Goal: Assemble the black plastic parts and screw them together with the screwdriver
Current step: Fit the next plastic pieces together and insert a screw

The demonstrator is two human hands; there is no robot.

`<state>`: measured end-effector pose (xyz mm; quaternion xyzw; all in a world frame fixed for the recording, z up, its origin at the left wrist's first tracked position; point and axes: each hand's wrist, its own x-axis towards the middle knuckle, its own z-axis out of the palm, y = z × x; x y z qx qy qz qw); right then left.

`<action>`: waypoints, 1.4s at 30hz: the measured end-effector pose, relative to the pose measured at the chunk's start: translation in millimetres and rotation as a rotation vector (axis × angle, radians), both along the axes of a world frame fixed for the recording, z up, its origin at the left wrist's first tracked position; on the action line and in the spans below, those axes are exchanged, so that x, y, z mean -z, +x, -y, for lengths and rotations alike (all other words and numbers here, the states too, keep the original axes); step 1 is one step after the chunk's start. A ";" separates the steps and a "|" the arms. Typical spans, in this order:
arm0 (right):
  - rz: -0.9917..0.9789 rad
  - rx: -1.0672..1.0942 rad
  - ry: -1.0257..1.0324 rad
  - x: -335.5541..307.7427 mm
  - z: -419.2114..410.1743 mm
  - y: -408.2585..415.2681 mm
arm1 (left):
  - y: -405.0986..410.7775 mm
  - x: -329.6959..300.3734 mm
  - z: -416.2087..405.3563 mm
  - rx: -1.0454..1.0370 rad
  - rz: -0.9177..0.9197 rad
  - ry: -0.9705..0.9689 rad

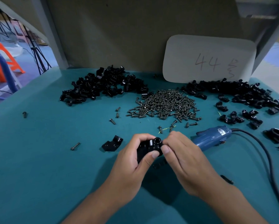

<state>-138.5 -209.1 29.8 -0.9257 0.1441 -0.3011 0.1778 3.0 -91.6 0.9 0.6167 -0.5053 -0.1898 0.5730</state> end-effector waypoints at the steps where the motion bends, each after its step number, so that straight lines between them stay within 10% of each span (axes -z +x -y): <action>1: 0.011 0.017 0.014 -0.1 -1.4 1.1 | -0.5 -0.3 -0.2 0.006 0.010 0.000; 12: -0.093 0.062 0.022 -5.0 0.6 -4.0 | -1.4 1.1 2.1 0.060 -0.007 0.035; 21: -0.388 0.345 0.169 -21.0 79.2 25.9 | 14.6 -11.4 11.7 -0.021 -0.784 -0.085; 29: -0.547 0.259 0.223 -1.2 95.9 73.7 | 20.9 -10.4 11.8 0.108 -1.031 -0.118; 42: 0.348 0.026 0.520 -18.5 6.0 14.0 | 21.7 -9.0 9.2 0.236 -1.022 -0.012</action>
